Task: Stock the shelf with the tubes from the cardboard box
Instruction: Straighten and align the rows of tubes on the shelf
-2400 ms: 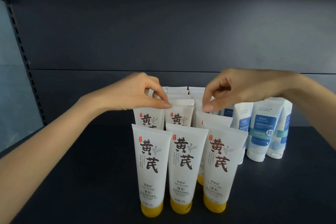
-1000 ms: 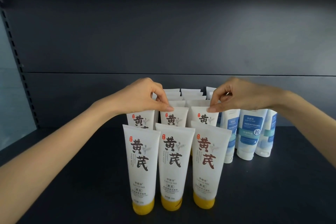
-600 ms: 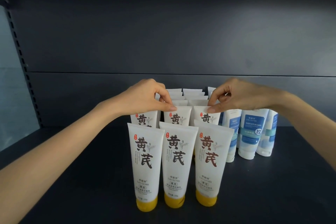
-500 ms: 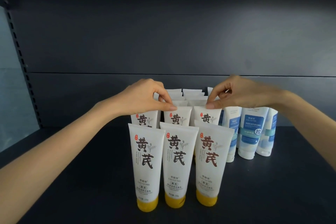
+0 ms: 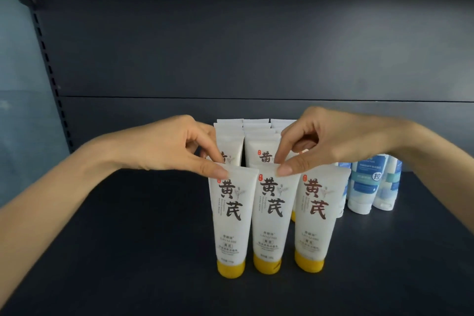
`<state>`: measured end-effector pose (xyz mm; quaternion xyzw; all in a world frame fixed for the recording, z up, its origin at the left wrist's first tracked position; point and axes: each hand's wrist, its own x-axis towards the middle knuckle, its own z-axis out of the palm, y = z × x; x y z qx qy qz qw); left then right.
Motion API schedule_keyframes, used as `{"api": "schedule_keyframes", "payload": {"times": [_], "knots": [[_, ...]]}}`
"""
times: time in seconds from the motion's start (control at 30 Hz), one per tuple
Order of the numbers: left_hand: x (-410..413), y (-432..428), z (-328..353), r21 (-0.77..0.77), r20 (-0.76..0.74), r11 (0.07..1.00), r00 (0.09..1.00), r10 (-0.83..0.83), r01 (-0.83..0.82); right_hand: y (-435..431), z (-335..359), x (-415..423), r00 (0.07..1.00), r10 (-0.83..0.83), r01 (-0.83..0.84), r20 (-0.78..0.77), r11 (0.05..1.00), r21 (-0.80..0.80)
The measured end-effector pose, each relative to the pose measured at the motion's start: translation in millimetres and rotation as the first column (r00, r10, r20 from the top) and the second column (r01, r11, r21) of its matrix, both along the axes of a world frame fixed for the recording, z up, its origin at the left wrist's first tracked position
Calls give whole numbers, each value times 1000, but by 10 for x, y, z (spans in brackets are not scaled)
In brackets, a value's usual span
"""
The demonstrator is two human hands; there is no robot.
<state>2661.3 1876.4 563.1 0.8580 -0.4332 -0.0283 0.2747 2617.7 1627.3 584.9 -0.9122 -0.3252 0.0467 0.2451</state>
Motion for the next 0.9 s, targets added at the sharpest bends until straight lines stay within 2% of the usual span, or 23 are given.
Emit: {"api": "schedule_keyframes", "payload": {"times": [0.17, 0.5, 0.77, 0.9], "knots": [[-50, -9, -61, -72, 37, 997, 999, 0, 3, 11, -40, -12, 998, -12, 16, 61, 997, -71], [3, -23, -61, -101, 108, 992, 991, 85, -74, 28, -18, 68, 998, -47, 48, 35, 998, -33], [182, 11, -107, -111, 149, 975, 967, 206, -191, -1, -70, 243, 991, -113, 114, 74, 993, -10], [214, -7, -137, -146, 135, 966, 963, 232, -212, -46, -91, 311, 990, -130, 129, 49, 992, 11]]}}
